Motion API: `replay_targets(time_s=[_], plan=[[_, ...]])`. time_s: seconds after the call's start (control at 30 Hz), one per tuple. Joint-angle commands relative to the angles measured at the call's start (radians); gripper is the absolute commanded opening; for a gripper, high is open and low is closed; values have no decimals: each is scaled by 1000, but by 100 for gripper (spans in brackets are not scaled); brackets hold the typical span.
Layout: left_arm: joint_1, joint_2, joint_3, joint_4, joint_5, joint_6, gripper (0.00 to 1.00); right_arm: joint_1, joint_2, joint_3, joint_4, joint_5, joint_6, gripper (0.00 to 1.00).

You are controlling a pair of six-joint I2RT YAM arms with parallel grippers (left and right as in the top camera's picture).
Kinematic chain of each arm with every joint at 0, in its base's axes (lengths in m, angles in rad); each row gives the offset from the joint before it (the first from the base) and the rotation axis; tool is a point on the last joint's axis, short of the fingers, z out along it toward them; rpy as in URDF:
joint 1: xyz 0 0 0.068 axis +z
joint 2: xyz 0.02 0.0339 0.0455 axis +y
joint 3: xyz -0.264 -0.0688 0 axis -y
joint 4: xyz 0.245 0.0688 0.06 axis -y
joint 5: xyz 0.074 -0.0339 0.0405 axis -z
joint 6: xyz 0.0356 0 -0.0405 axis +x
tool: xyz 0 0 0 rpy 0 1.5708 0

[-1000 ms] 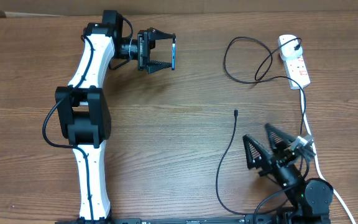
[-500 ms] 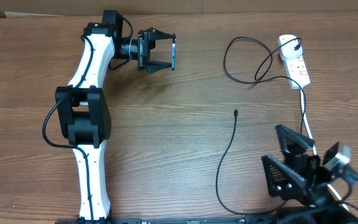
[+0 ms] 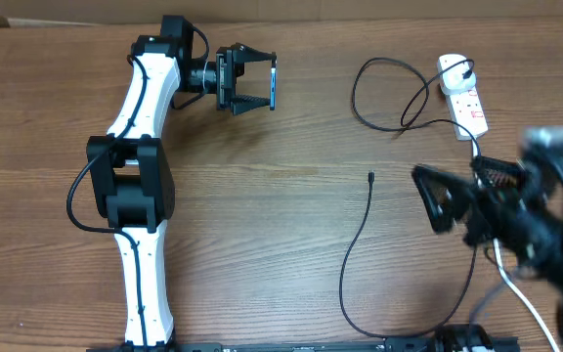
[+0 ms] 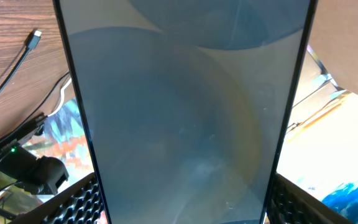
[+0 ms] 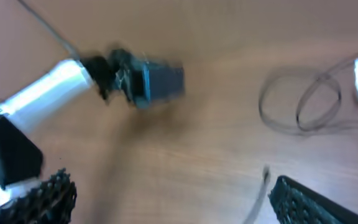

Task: Plug charger to phone and switch on socket
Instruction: 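Swing the right gripper toward the phone held by the left gripper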

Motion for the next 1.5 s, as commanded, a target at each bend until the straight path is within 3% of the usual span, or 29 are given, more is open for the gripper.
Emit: replay_targets(time_s=[0.0, 0.1, 0.2, 0.3, 0.43, 0.53, 0.97, 1.17, 1.33, 1.47], plan=[[4, 5, 29, 0, 61, -2, 73, -1, 175, 152, -80, -119, -63, 100], [4, 5, 29, 0, 61, -2, 73, -1, 292, 179, -68, -470, -38, 100], [4, 5, 29, 0, 61, -2, 73, 21, 385, 178, -15, -492, -23, 100], [3, 5, 29, 0, 61, -2, 73, 102, 455, 179, -23, -315, -4, 100], [3, 5, 29, 0, 61, -2, 73, 260, 517, 179, -29, 196, 175, 100], [3, 5, 29, 0, 61, -2, 73, 349, 555, 179, -10, 352, 217, 100], [-12, 5, 29, 0, 60, 9, 73, 528, 702, 179, 287, 560, 277, 100], [-15, 5, 29, 0, 44, 8, 73, 586, 702, 179, 269, 861, 420, 100], [-14, 5, 29, 0, 42, 9, 73, 471, 701, 179, 138, 914, 506, 100], [-14, 5, 29, 1, 41, 9, 73, 360, 701, 179, 97, 798, 495, 100]])
